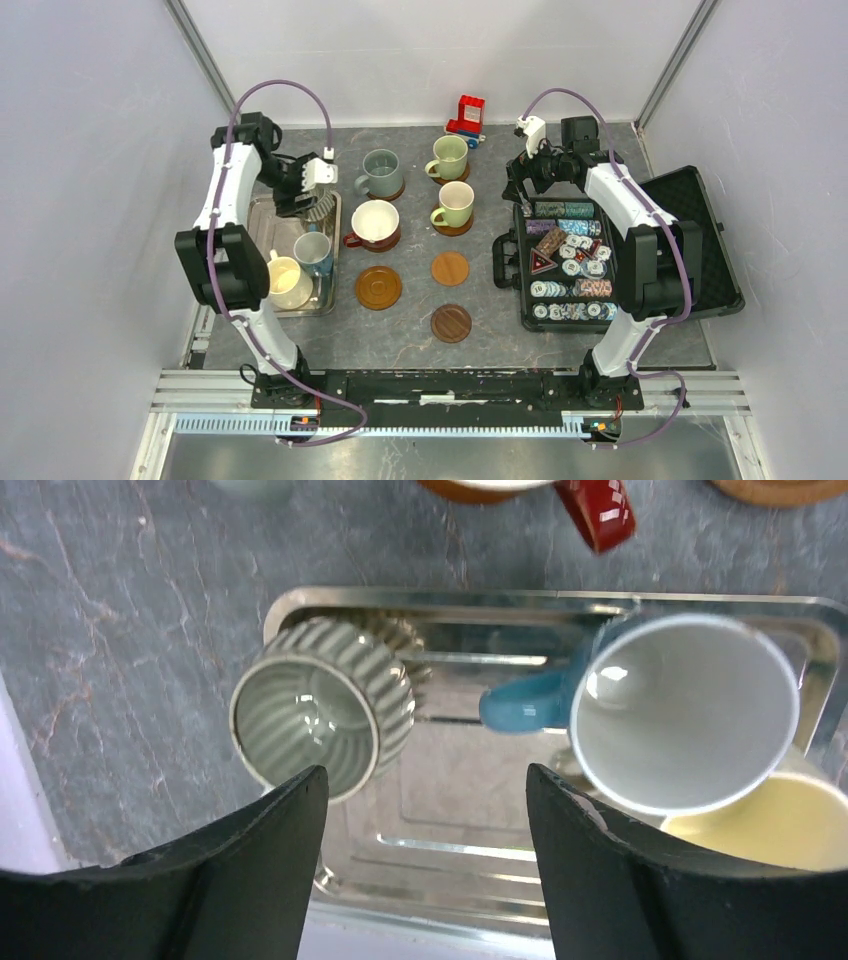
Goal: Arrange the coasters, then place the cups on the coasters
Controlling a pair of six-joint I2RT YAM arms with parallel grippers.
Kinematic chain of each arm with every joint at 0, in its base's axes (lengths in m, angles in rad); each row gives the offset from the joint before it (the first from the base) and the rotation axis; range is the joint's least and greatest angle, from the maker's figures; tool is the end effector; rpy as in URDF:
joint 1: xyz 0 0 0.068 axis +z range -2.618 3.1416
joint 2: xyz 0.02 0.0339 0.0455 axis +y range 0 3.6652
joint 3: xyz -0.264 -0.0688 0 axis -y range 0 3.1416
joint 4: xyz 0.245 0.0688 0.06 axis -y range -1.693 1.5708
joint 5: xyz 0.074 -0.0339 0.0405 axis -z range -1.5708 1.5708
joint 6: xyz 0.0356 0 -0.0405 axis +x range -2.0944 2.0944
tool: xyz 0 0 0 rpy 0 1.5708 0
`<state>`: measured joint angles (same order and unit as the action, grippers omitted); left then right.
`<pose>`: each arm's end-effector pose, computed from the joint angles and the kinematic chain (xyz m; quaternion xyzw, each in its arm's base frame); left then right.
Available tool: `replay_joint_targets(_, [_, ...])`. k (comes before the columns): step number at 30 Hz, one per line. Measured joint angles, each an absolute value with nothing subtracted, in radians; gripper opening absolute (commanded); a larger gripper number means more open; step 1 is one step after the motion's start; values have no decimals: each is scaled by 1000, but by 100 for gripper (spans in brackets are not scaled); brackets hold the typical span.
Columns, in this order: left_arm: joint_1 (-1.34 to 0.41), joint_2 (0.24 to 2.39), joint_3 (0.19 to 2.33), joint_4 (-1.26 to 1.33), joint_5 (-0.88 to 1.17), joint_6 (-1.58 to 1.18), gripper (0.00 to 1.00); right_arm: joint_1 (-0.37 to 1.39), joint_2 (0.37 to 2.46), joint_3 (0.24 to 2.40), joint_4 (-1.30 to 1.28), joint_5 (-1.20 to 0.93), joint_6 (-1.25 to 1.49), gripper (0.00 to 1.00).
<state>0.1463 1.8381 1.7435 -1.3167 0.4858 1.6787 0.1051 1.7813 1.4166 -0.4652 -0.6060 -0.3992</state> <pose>0.3547 0.0355 0.3006 0.6847 0.6839 -0.0855 0.2370 0.3908 0.0616 0.2641 -0.3266 0.8346 0.2245 0.3826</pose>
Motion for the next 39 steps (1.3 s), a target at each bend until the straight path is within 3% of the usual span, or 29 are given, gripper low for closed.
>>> replay_joint_targets(15, [13, 1856, 1642, -1182, 435, 1436, 71, 105, 1781, 1413, -464, -606, -398, 98])
replay_joint_targets(30, [38, 1860, 1592, -1137, 281, 1408, 63, 105, 1781, 1411, -464, -606, -398, 98])
replay_joint_targets(39, [106, 1869, 1593, -1161, 263, 1408, 63, 105, 1781, 1411, -464, -606, -398, 98])
